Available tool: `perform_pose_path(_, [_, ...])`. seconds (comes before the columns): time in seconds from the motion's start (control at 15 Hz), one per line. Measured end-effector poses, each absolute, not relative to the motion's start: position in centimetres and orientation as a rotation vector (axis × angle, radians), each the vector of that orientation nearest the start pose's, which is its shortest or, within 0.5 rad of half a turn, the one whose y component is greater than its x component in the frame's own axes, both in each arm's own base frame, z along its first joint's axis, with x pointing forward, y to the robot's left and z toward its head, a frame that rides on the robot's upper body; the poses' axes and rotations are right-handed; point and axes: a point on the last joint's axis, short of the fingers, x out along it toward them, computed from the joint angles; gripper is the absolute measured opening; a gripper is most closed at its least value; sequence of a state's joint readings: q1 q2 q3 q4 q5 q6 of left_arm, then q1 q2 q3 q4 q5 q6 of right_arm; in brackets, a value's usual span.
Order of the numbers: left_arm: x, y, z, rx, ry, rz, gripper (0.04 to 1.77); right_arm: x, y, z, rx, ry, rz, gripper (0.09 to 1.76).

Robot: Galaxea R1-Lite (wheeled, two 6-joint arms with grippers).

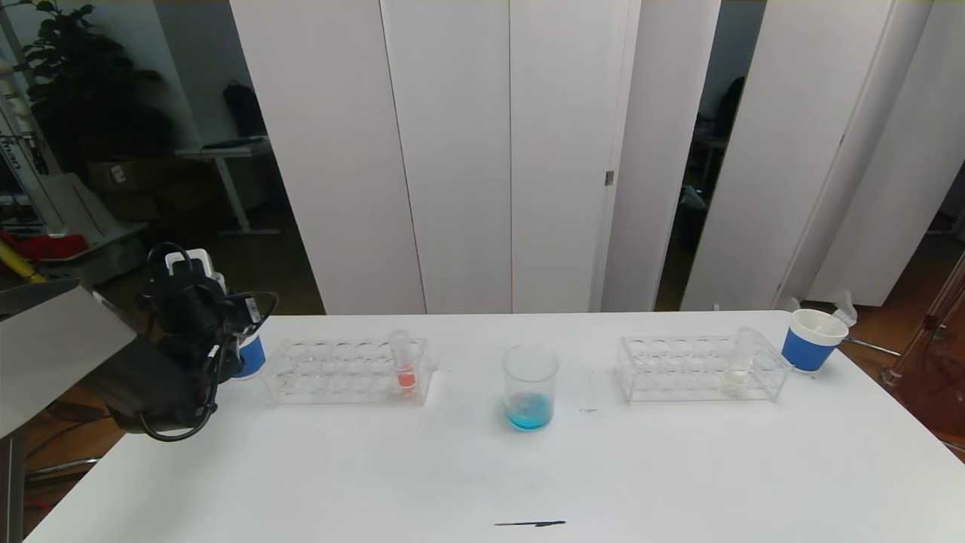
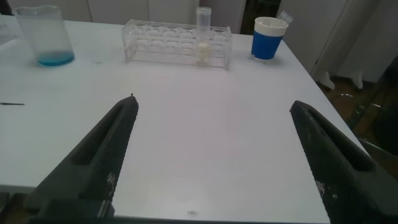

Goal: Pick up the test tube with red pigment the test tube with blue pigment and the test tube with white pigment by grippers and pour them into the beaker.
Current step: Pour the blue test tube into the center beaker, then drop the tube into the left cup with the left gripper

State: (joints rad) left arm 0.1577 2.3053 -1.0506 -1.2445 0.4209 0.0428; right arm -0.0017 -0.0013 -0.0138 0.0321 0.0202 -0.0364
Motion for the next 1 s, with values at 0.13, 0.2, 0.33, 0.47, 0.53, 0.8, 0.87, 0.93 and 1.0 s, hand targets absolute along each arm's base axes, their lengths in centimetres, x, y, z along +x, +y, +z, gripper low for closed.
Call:
perform_pose_path(0.13, [42.1,7.7,7.2,0.045,0.04,0.578,0.58,-2.4,0.0,7.6,-0.036,0.016,0.018,1.75])
perform_pose_path(0.2, [42.1,7.8,6.9,0.046,0.048,0.58,0.58,-2.4,0.0,7.6,-0.036,0.016,0.018,1.75])
perform_pose_path(0.33, [42.0,7.7,6.6,0.047,0.057,0.578,0.58,-2.4,0.0,7.6,-0.036,0.017,0.019,1.75])
perform_pose_path(0.47, [42.0,7.6,6.4,0.049,0.066,0.573,0.58,-2.4,0.0,7.6,-0.036,0.017,0.019,1.75])
perform_pose_path(0.53, [42.0,7.6,6.4,0.05,0.068,0.573,0.58,-2.4,0.0,7.6,-0.036,0.017,0.019,1.75])
perform_pose_path(0.8, [41.9,7.4,6.4,0.055,0.076,0.566,1.16,-2.4,0.0,7.6,-0.036,0.016,0.019,1.75])
perform_pose_path(0.87, [41.9,7.3,6.4,0.053,0.074,0.565,1.5,-2.4,0.0,7.6,-0.036,0.017,0.019,1.75])
perform_pose_path(0.93, [41.9,7.3,6.5,0.053,0.072,0.567,1.71,-2.4,0.0,7.6,-0.036,0.017,0.02,1.75])
perform_pose_path(1.0, [41.9,7.3,6.7,0.053,0.069,0.567,1.75,-2.4,0.0,7.6,-0.036,0.016,0.02,1.75])
